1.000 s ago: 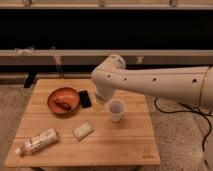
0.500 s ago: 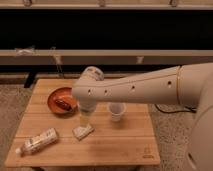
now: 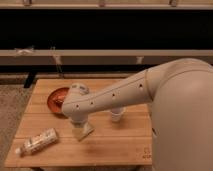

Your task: Place the eraser in the ceramic cup

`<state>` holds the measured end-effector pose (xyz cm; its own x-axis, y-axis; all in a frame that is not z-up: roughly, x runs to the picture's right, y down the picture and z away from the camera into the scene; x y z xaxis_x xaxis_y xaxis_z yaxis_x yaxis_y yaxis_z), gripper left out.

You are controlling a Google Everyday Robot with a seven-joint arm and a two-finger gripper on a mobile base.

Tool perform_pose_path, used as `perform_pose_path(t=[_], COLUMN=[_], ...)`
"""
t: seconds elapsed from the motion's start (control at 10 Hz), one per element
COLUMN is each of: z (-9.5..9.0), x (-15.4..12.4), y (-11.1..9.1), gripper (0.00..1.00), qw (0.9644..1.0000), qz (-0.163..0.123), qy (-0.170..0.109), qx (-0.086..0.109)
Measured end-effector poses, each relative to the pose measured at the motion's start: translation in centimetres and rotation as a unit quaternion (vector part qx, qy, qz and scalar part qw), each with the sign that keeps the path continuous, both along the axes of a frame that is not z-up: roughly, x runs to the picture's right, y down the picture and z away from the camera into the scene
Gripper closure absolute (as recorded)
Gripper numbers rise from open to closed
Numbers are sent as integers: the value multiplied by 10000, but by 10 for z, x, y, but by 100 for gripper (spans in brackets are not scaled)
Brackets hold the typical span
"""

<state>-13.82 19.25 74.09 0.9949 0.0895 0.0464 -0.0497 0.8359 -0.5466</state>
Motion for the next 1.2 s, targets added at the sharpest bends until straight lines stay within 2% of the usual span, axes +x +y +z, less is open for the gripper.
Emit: perform_pose_path(t=[0.2, 0.5, 1.1, 1.2], z=[8, 21, 50, 53], x=[-26, -34, -24, -23], y=[20, 37, 47, 49], gripper=[20, 20, 20, 25], qw=[9998, 9994, 9981, 9978], qz=[-171, -294, -249, -252], qy=[-77, 28, 462, 518], qx=[-65, -172, -308, -315])
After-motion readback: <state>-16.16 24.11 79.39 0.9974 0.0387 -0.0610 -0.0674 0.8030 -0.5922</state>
